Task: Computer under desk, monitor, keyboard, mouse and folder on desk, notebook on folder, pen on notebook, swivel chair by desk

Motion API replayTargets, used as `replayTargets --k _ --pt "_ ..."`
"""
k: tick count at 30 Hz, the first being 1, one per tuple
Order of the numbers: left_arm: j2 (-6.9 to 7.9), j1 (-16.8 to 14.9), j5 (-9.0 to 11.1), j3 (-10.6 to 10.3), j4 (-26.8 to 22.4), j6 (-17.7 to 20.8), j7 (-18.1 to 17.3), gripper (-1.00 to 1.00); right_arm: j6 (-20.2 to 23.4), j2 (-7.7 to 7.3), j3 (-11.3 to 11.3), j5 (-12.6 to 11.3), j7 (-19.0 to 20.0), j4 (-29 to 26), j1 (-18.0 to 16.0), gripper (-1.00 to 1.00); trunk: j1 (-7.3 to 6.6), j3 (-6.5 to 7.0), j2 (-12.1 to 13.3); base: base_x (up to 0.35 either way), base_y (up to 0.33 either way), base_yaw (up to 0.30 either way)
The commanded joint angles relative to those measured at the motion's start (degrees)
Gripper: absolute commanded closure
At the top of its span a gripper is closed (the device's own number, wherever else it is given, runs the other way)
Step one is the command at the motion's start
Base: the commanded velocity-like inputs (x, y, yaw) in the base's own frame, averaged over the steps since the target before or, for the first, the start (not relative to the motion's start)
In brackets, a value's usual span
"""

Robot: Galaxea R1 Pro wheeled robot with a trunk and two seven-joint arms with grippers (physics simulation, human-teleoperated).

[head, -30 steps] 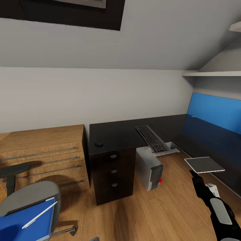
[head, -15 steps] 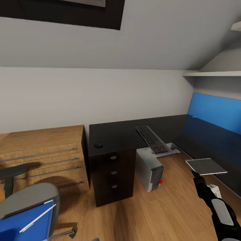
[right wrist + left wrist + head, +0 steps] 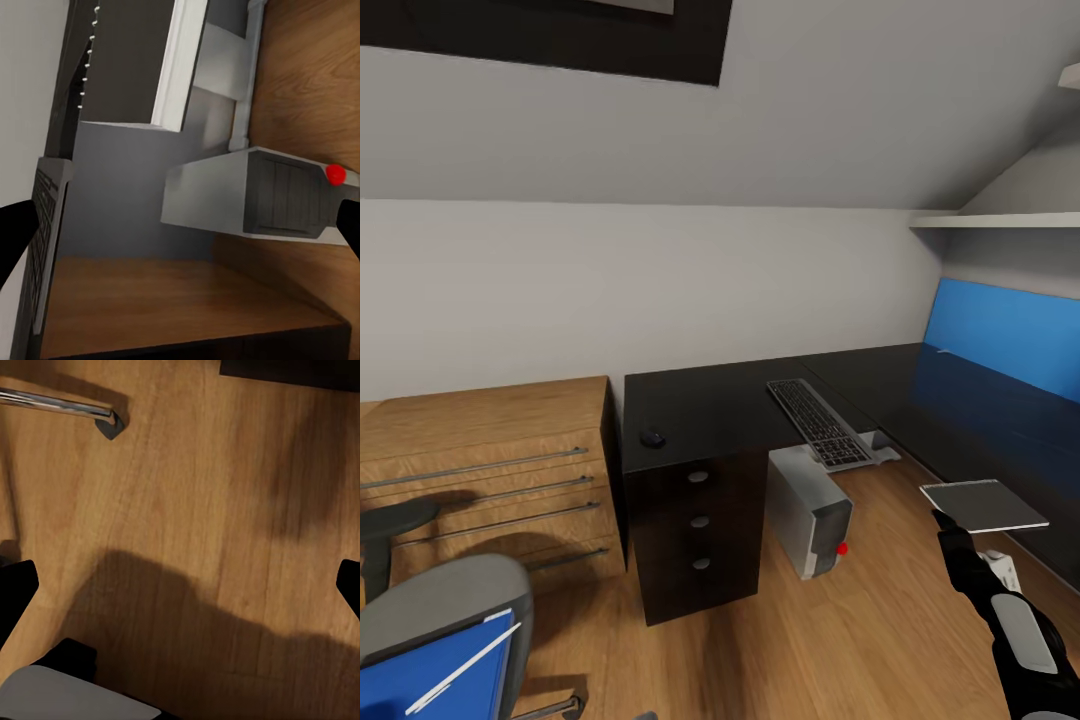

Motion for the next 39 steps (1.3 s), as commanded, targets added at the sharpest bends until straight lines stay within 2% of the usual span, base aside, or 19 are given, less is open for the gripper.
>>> replayTargets --k 1,19,29,39 --pt "0.01 0.0 0.2 0.0 -0.1 0.3 0.3 -1.0 0.4 0.02 -0.2 -0.3 0.2 0.0 0.0 -1.0 0.0 -0.04 0.0 0.003 0.0 0.0" --pt "0.01 0.0 0.2 0.0 0.3 0.3 0.3 -1.0 0.1 -0.12 -0.4 -0.2 2.4 -0.3 0.0 -1.0 0.0 -0.04 0.0 0.001 0.0 0.0" --pt "-0.05 0.0 0.2 0.0 0.3 0.3 0.3 -1.0 -3.7 -0.14 -0.4 -0.2 2.6 -0.3 0.0 -1.0 0.0 -0.04 0.0 0.0 0.0 0.0" --pt "-0.08 0.0 0.2 0.0 0.4 0.3 0.3 -1.0 -4.7 -0.14 -0.4 -0.2 2.5 -0.1 0.0 -1.0 0.0 -0.04 0.0 0.0 0.0 0.0"
